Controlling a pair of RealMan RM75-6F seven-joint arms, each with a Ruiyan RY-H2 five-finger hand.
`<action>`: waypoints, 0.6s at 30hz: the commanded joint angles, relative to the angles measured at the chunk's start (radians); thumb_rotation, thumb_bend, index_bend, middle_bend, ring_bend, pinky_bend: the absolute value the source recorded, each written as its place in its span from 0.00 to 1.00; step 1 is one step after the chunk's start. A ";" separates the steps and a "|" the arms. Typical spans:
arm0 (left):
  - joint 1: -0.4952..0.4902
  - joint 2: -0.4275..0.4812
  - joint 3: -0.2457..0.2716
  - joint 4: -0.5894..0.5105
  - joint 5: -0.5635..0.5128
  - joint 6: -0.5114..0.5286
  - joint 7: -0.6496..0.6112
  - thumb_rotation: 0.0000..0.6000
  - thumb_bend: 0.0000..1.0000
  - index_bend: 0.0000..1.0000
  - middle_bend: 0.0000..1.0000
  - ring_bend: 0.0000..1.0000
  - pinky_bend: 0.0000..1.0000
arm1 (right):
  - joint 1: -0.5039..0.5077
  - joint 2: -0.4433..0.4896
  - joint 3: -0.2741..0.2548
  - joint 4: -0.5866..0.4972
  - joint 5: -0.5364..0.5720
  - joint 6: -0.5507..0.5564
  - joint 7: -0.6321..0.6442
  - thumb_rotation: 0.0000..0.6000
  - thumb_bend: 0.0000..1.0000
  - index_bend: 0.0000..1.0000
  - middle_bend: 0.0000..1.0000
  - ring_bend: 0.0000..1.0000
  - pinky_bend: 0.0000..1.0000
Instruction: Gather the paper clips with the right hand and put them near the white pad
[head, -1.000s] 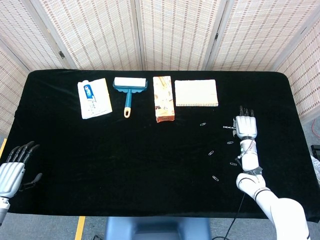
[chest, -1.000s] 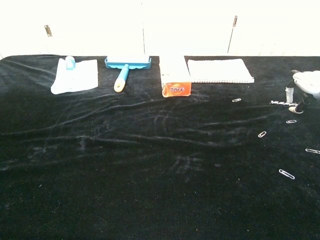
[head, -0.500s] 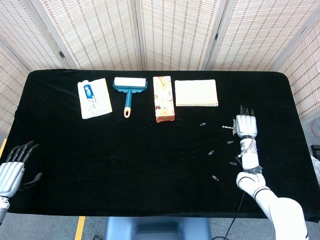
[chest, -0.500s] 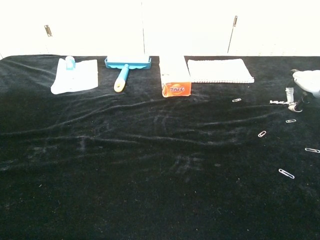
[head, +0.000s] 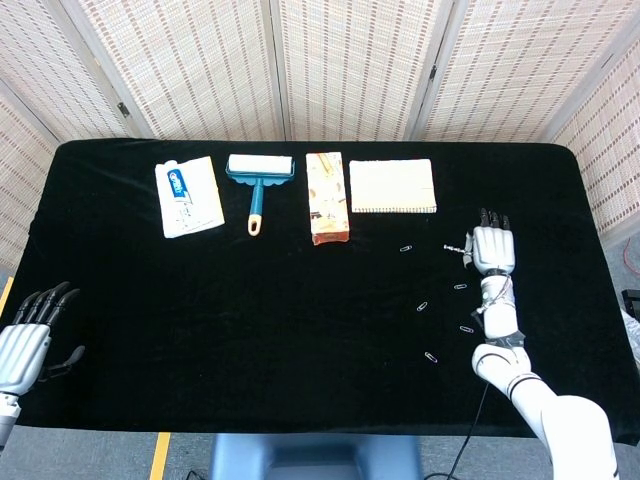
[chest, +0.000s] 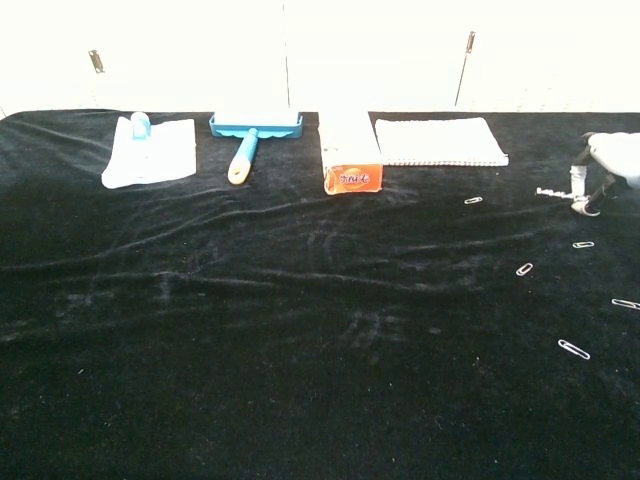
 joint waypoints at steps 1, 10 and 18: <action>-0.001 0.000 0.000 0.000 0.001 0.000 0.001 1.00 0.39 0.00 0.00 0.00 0.00 | -0.010 0.019 0.004 -0.031 -0.009 0.025 0.021 1.00 0.42 0.81 0.10 0.00 0.00; -0.005 -0.002 0.002 -0.003 0.004 -0.007 0.006 1.00 0.39 0.00 0.00 0.00 0.00 | -0.045 0.089 0.000 -0.160 -0.022 0.083 0.019 1.00 0.44 0.83 0.11 0.00 0.00; -0.010 -0.002 0.004 -0.004 0.005 -0.015 0.005 1.00 0.39 0.00 0.00 0.00 0.00 | -0.038 0.164 -0.025 -0.283 -0.038 0.153 -0.159 1.00 0.45 0.83 0.11 0.00 0.00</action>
